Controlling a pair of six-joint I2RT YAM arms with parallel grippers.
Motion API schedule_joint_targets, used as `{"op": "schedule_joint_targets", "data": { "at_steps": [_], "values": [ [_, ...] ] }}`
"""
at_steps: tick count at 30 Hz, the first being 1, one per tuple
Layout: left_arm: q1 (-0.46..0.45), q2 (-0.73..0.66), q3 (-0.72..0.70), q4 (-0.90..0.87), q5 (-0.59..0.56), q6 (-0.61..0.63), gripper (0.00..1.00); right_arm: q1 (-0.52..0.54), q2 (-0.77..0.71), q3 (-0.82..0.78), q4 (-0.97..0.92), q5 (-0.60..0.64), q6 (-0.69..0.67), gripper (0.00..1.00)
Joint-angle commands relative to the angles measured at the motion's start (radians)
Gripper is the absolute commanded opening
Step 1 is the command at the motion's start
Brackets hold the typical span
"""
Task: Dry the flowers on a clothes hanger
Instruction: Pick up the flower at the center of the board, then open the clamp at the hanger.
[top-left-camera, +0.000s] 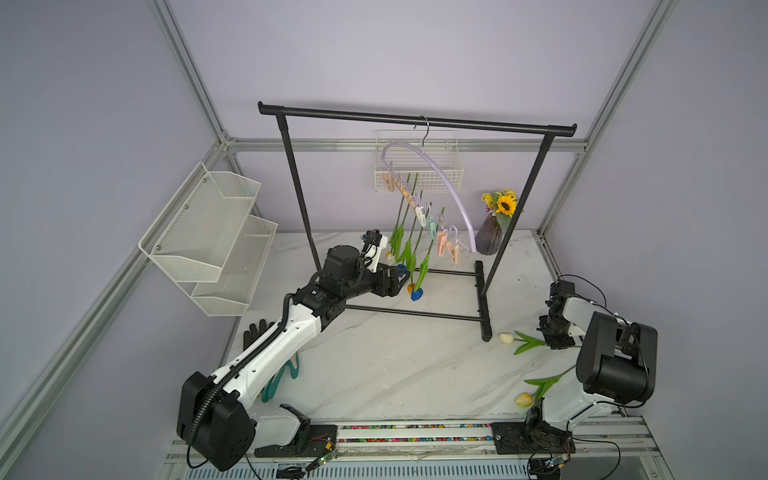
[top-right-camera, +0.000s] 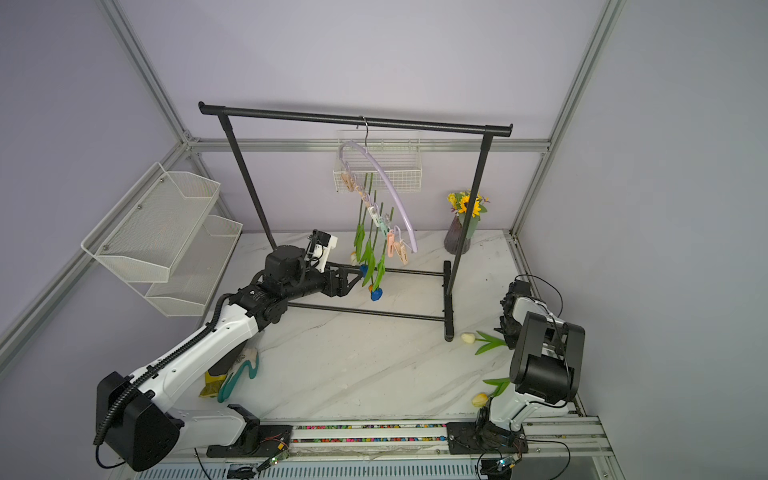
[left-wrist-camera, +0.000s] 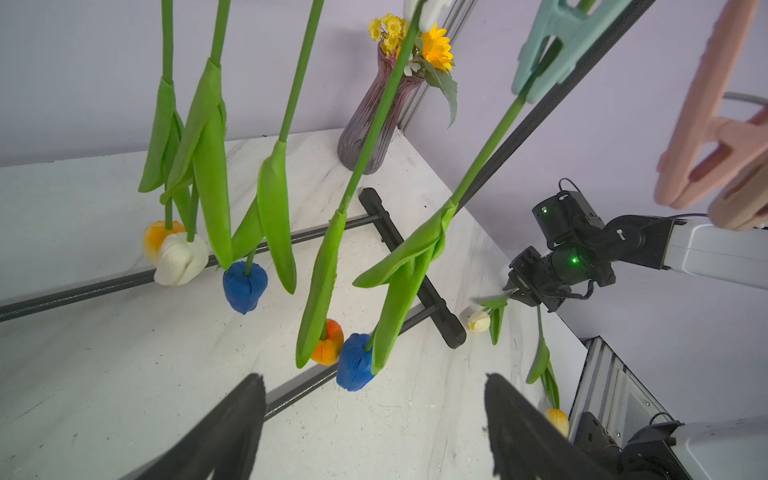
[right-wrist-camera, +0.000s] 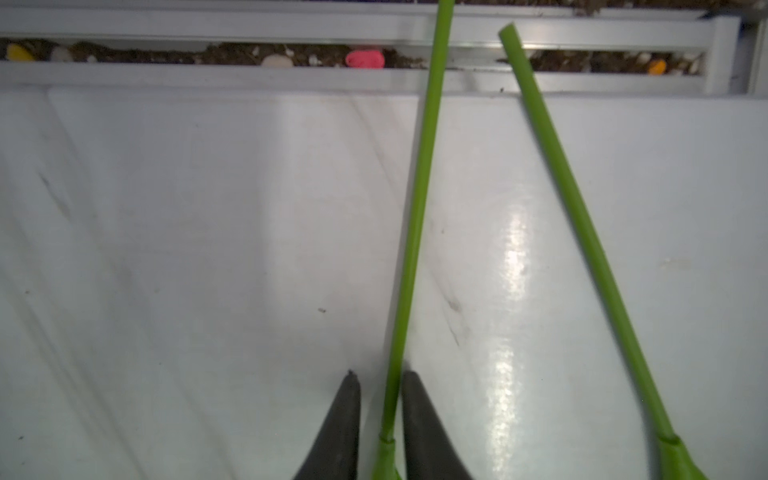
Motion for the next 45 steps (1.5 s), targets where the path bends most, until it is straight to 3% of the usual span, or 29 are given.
{"op": "schedule_joint_targets", "data": {
  "at_steps": [1,5,16,29,41,45],
  "values": [
    [0.006,-0.016,0.03,0.021,0.003,0.016,0.83,-0.006,0.015,-0.033,0.014,-0.027,-0.026,0.1],
    [0.006,-0.013,0.036,0.017,0.004,0.016,0.83,-0.005,-0.017,-0.041,0.061,-0.07,-0.093,0.0],
    [0.007,-0.004,0.053,0.013,0.007,0.017,0.83,0.035,-0.165,-0.011,0.095,-0.153,-0.246,0.0],
    [0.007,-0.012,0.069,0.002,0.005,0.021,0.83,0.154,-0.405,0.091,0.134,-0.125,-0.339,0.0],
    [0.007,-0.04,0.111,-0.016,0.03,0.04,0.84,0.175,-0.515,0.143,0.523,-0.617,-0.483,0.0],
    [0.007,-0.039,0.139,-0.01,0.07,0.041,0.75,0.175,-0.567,0.105,0.706,-0.772,-0.505,0.0]
  ]
}}
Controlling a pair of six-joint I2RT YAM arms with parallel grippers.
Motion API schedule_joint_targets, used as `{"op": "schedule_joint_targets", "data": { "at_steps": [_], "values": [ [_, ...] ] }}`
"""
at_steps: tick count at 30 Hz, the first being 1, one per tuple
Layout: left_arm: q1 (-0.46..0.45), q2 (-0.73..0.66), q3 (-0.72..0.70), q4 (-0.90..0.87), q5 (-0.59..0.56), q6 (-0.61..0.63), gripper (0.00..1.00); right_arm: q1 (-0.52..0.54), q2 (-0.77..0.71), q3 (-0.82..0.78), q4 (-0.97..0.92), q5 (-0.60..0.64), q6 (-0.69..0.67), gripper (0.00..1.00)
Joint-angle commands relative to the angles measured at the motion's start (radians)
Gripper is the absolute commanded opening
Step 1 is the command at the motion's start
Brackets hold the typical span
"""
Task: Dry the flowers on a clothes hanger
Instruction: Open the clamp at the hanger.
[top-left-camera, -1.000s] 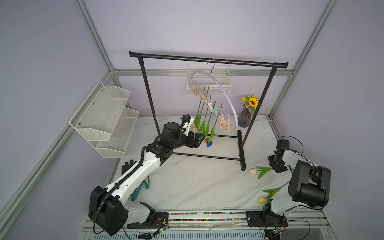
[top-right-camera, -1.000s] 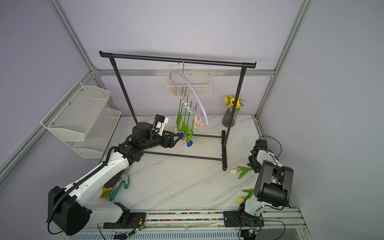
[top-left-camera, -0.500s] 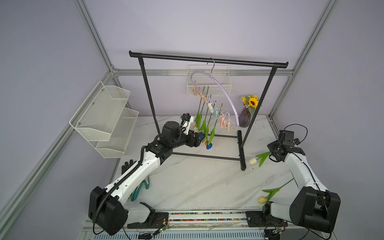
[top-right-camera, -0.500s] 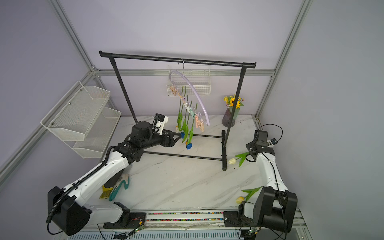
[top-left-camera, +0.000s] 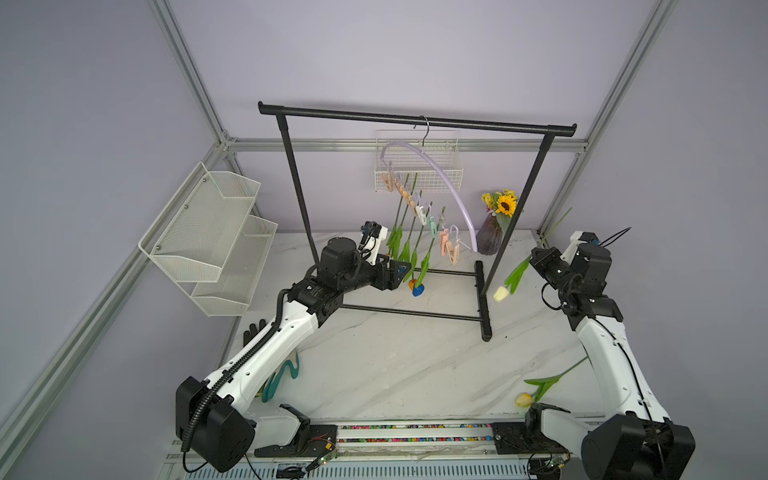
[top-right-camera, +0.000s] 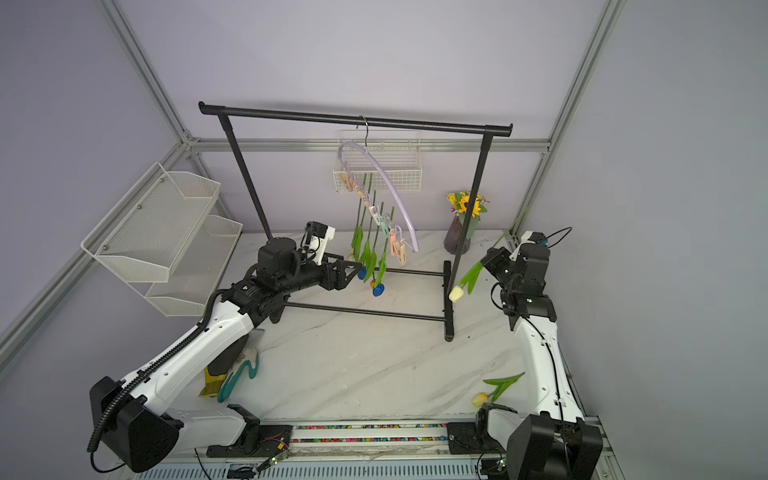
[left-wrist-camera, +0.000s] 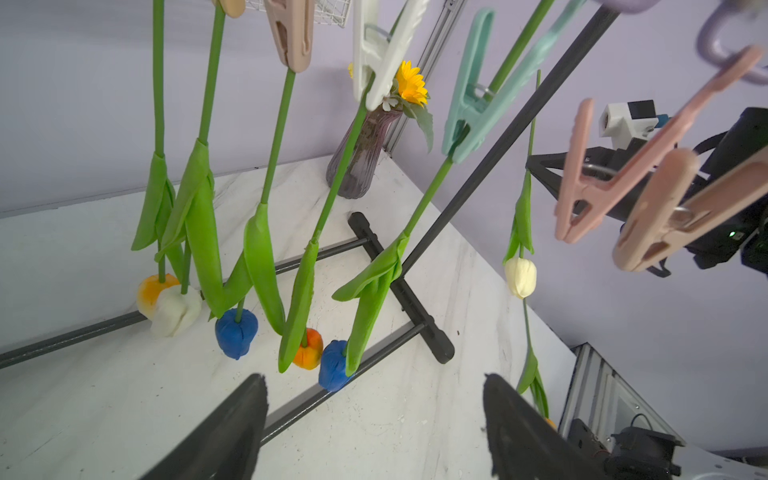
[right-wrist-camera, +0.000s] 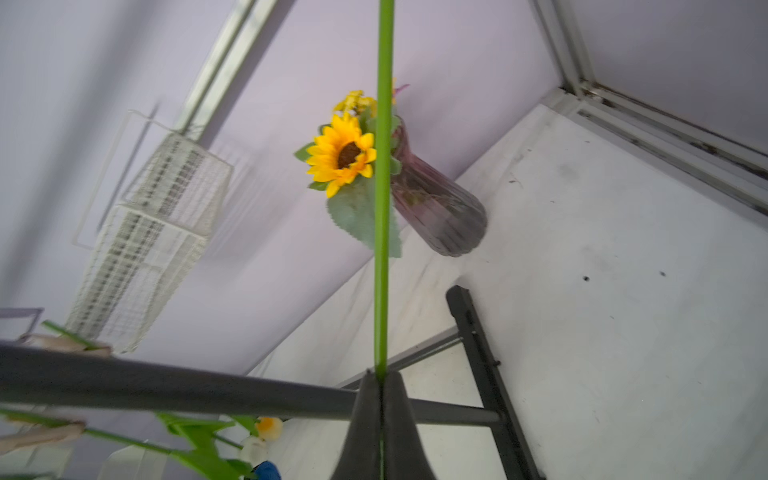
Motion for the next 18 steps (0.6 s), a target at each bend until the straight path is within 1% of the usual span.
{"op": "schedule_joint_targets", "data": {
  "at_steps": [1,5,10,14,18],
  "values": [
    [0.005,-0.029,0.053,0.027,0.057,0.018,0.72,0.005,-0.058,-0.03,0.254,-0.219,-0.044,0.0],
    [0.006,-0.011,0.094,0.021,0.099,0.021,0.71,0.005,-0.112,-0.093,0.477,-0.338,-0.024,0.0],
    [0.005,0.013,0.146,0.037,0.184,0.023,0.74,0.006,-0.135,-0.145,0.687,-0.476,0.024,0.0],
    [0.005,0.04,0.185,0.06,0.259,0.011,0.75,0.014,-0.131,-0.185,0.828,-0.539,0.071,0.0],
    [0.006,0.066,0.224,0.07,0.31,0.014,0.76,0.033,-0.116,-0.205,0.903,-0.576,0.091,0.0]
  ]
}}
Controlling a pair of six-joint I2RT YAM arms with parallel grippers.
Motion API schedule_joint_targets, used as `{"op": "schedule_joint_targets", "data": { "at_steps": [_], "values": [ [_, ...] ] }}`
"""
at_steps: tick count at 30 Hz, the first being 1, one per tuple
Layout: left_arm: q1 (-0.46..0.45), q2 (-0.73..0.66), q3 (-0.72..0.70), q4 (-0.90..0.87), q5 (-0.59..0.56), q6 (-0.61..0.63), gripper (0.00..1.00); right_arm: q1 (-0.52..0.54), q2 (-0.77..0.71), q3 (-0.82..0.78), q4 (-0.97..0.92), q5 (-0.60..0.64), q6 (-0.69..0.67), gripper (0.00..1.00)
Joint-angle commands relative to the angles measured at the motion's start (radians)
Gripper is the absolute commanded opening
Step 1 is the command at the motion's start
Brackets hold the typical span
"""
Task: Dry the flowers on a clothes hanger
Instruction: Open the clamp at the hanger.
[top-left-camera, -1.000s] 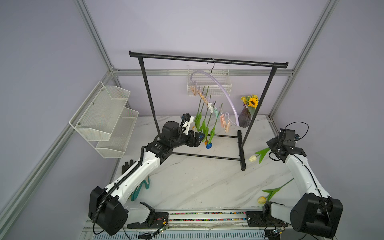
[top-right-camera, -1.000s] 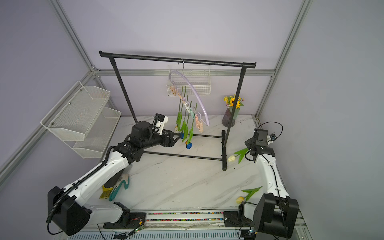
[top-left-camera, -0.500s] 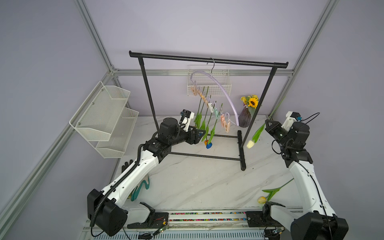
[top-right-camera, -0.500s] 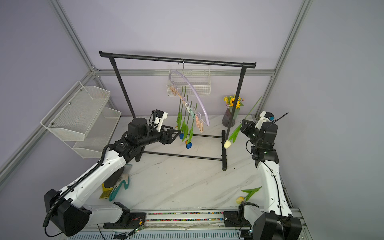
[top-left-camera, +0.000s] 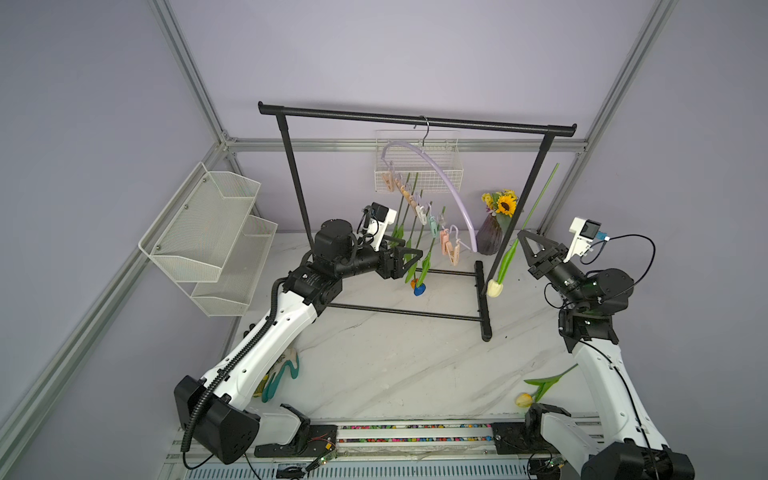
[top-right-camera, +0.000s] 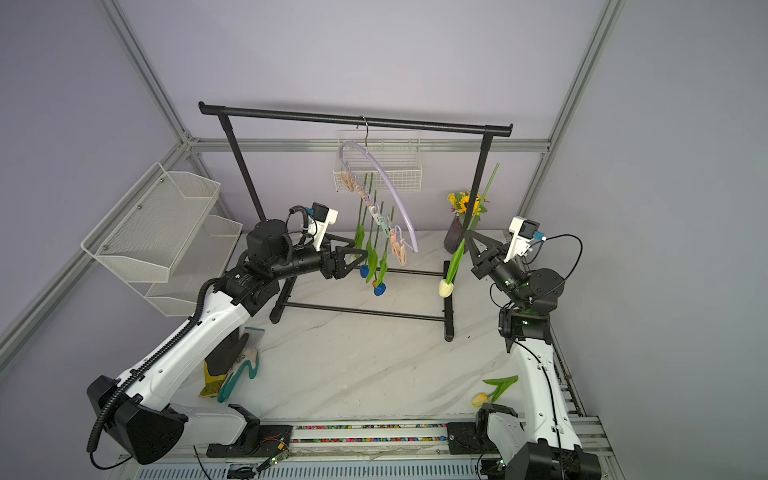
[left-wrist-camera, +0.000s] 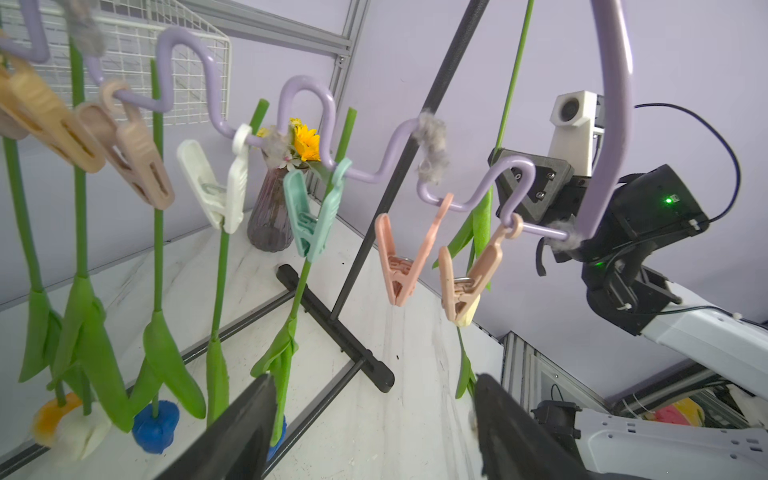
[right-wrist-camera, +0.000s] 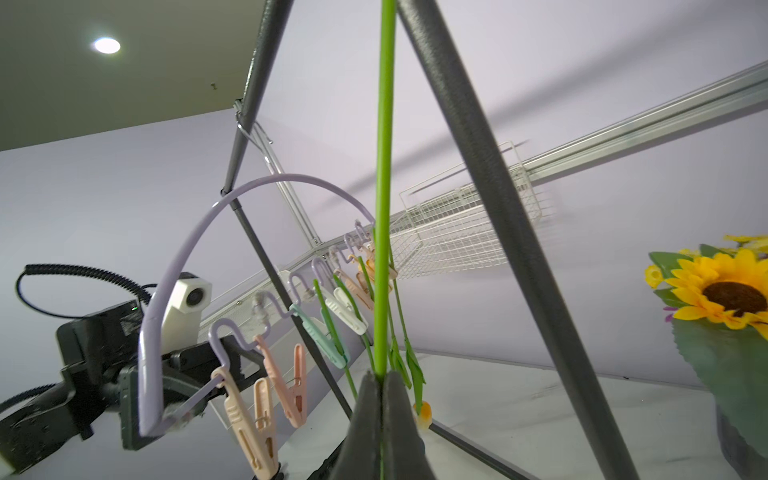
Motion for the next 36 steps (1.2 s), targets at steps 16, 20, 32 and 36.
{"op": "schedule_joint_targets", "data": {
  "at_steps": [16,20,32,36],
  "values": [
    [-0.012,0.115,0.112,0.144,0.092,0.035,0.74,0.179,0.118,-0.054,0.238,-0.105,0.006,0.0],
    [-0.013,0.146,0.144,0.149,0.1,0.027,0.72,0.224,0.146,-0.052,0.236,-0.092,-0.014,0.0],
    [-0.028,0.186,0.177,0.167,0.109,0.021,0.51,0.333,0.223,-0.035,0.234,-0.051,-0.06,0.0],
    [-0.037,0.203,0.194,0.157,0.106,0.026,0.51,0.357,0.242,-0.026,0.229,-0.041,-0.073,0.0]
  ]
}}
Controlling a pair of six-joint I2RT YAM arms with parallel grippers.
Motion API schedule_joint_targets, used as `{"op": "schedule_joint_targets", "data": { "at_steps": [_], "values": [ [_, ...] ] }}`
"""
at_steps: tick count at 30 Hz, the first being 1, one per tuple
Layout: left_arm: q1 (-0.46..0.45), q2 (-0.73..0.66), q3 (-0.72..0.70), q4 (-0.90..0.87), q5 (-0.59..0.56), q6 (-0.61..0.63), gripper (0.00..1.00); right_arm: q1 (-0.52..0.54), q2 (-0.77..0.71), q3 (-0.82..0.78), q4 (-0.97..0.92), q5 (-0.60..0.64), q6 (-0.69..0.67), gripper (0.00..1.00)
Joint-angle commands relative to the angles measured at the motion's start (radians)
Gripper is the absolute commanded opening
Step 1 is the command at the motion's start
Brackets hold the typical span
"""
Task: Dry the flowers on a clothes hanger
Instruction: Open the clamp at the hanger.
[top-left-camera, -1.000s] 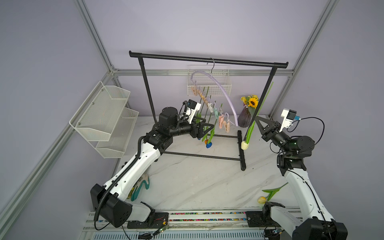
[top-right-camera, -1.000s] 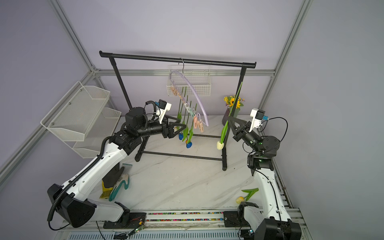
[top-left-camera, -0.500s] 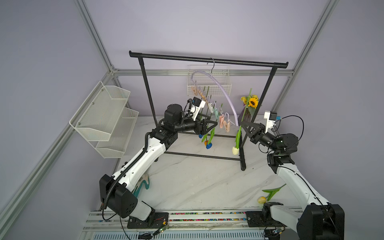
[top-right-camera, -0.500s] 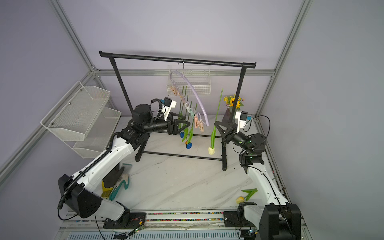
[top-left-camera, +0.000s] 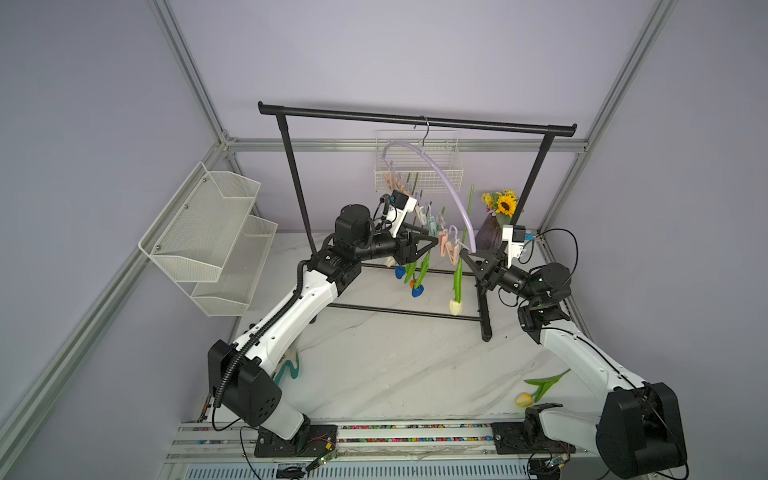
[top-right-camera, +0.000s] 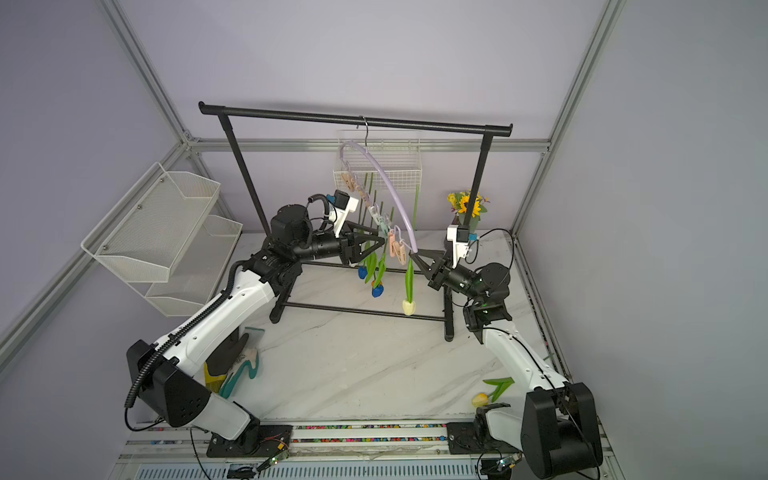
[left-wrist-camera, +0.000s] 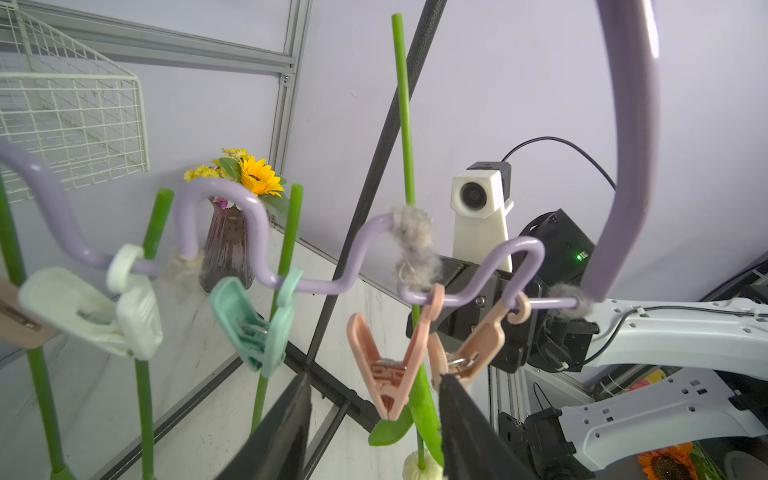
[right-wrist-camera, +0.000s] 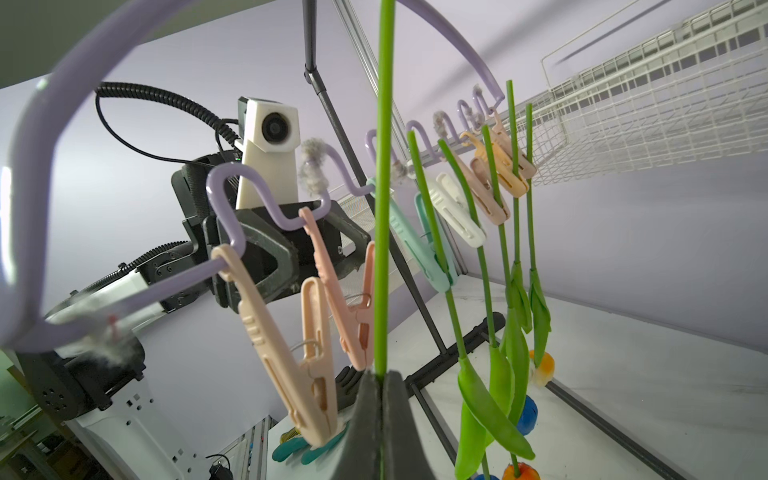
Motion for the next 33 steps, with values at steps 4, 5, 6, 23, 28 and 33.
{"op": "schedule_joint_targets", "data": {
  "at_steps": [4,5,6,23,28,33],
  "values": [
    [-0.016,0.021,0.055,0.028,-0.001,0.013,0.52,0.037,0.025,0.04,0.012,0.02,-0.038,0.0],
    [-0.018,0.023,0.057,0.027,-0.001,0.012,0.52,0.042,0.027,0.043,0.009,0.022,-0.042,0.0],
    [-0.021,0.027,0.062,0.025,0.0,0.014,0.52,0.046,0.028,0.045,0.006,0.024,-0.044,0.0],
    [-0.037,0.062,0.103,0.008,0.008,0.015,0.59,0.082,0.055,0.085,-0.018,0.023,-0.06,0.0],
    [-0.037,0.069,0.108,0.007,0.017,0.012,0.59,0.087,0.066,0.098,-0.017,0.023,-0.057,0.0],
    [-0.039,0.077,0.11,0.005,0.023,0.012,0.59,0.093,0.079,0.111,-0.011,0.029,-0.049,0.0]
  ]
}}
